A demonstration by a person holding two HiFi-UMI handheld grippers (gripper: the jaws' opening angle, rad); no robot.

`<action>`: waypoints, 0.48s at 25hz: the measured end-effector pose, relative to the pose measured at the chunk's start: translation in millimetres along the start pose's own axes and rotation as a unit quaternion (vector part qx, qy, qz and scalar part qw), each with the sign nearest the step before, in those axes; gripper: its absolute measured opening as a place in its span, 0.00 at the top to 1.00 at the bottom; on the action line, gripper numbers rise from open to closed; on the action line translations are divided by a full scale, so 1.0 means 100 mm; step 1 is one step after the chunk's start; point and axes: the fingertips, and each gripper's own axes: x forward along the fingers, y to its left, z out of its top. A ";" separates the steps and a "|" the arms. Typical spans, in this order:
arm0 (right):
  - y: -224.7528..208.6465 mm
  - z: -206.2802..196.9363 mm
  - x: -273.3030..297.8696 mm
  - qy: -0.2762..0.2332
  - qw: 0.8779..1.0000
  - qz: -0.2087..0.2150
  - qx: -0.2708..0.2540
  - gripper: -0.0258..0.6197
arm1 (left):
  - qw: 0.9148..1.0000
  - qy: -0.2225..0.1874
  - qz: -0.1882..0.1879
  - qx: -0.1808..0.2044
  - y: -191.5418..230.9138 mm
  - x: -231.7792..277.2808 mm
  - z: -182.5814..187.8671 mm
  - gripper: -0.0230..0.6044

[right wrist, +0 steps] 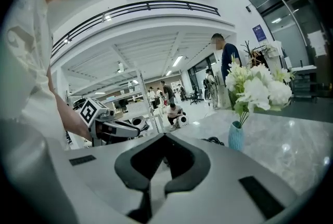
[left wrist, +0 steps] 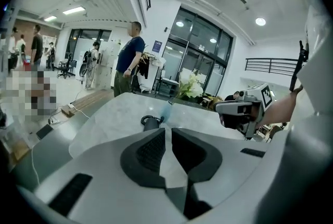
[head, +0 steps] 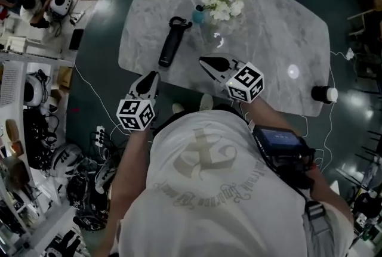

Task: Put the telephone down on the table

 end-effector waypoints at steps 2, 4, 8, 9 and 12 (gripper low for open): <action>0.07 -0.02 -0.01 0.000 1.000 -0.002 0.000 0.94 | 1.000 -0.003 -0.004 0.004 -0.01 -0.09 -0.04 0.91; 0.12 -0.06 -0.03 0.000 1.000 -0.007 0.004 0.94 | 1.000 -0.004 -0.008 0.004 -0.03 -0.17 -0.07 0.94; 0.20 -0.16 -0.08 0.001 1.000 -0.016 0.015 0.94 | 1.000 0.002 -0.027 0.006 -0.12 -0.25 -0.17 0.94; 0.22 -0.18 -0.08 0.001 1.000 -0.016 0.015 0.94 | 1.000 0.004 -0.031 0.006 -0.12 -0.26 -0.18 0.94; 0.28 -0.22 -0.06 0.001 1.000 -0.017 0.013 0.94 | 0.999 0.006 -0.038 0.006 -0.11 -0.26 -0.20 0.94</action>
